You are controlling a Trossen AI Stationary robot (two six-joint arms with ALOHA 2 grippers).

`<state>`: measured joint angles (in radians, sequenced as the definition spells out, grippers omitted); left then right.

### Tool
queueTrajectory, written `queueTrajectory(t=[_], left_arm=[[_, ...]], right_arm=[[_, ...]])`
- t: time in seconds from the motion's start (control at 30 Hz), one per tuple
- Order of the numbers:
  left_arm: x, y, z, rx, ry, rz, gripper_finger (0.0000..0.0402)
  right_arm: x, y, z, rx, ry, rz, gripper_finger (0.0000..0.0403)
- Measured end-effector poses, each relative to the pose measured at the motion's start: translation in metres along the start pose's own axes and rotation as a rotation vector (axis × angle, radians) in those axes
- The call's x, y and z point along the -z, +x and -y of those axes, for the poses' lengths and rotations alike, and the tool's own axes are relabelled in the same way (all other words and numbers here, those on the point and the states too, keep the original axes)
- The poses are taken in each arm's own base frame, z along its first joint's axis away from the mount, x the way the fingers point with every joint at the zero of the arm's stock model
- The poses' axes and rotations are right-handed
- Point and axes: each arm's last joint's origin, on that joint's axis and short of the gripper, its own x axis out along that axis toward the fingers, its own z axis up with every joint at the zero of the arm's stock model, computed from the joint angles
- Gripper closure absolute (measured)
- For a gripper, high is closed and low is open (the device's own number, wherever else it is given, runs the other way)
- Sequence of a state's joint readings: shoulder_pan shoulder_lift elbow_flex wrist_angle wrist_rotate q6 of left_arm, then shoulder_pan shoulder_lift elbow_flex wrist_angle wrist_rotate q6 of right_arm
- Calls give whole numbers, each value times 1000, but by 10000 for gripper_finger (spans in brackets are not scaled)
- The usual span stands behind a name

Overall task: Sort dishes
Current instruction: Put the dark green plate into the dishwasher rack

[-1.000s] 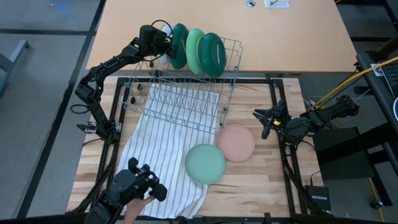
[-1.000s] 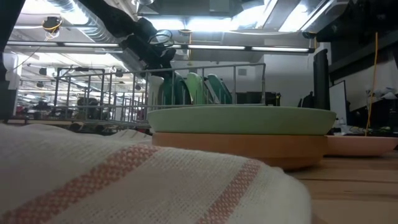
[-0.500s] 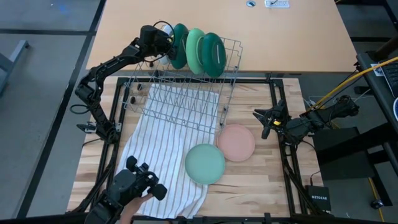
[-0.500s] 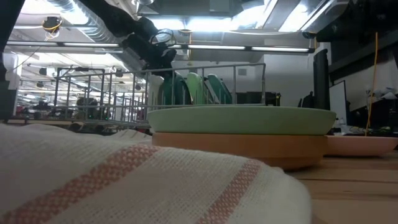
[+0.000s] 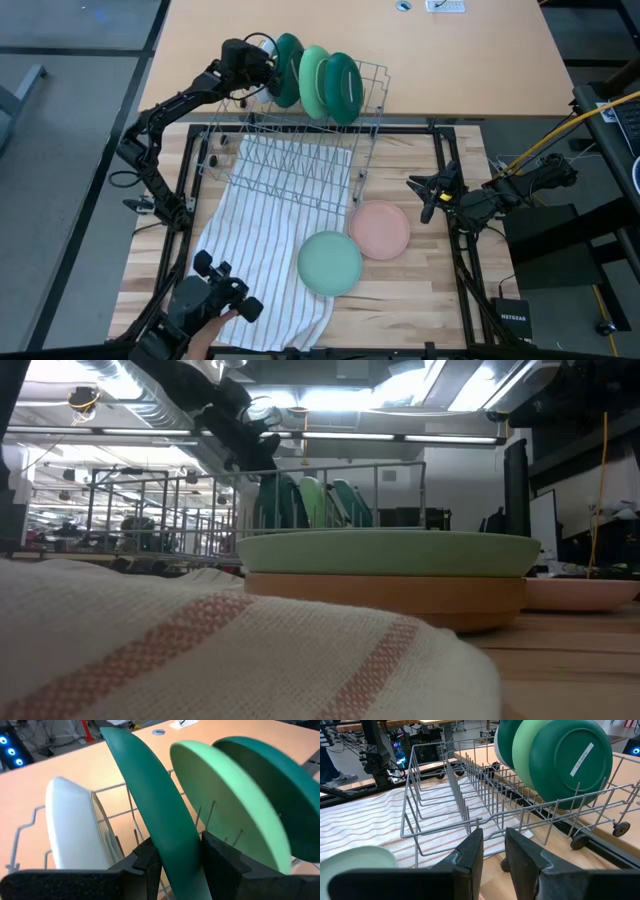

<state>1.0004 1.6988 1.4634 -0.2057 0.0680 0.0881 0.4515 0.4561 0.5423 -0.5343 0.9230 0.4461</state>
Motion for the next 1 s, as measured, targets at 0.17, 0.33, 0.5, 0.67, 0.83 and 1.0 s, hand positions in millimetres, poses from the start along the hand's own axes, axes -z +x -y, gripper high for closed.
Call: queueTrajectory(t=[0.17,0.33,0.5,0.67,0.83,1.0], left_arm=[[0,-3,0,0,6,-15,287],[5,-1,0,6,50,-56,287],[4,0,0,1,46,-41,287],[4,0,1,-73,44,-50,287],[6,1,1,-106,31,-63,287],[6,2,1,-110,16,-63,287]], right_arm=[[1,0,0,3,-6,-5,317],[1,0,0,3,-4,-5,317],[1,0,1,5,14,-9,317],[1,0,1,5,15,-9,317],[1,0,1,5,14,-9,317],[1,0,1,4,14,-9,317]])
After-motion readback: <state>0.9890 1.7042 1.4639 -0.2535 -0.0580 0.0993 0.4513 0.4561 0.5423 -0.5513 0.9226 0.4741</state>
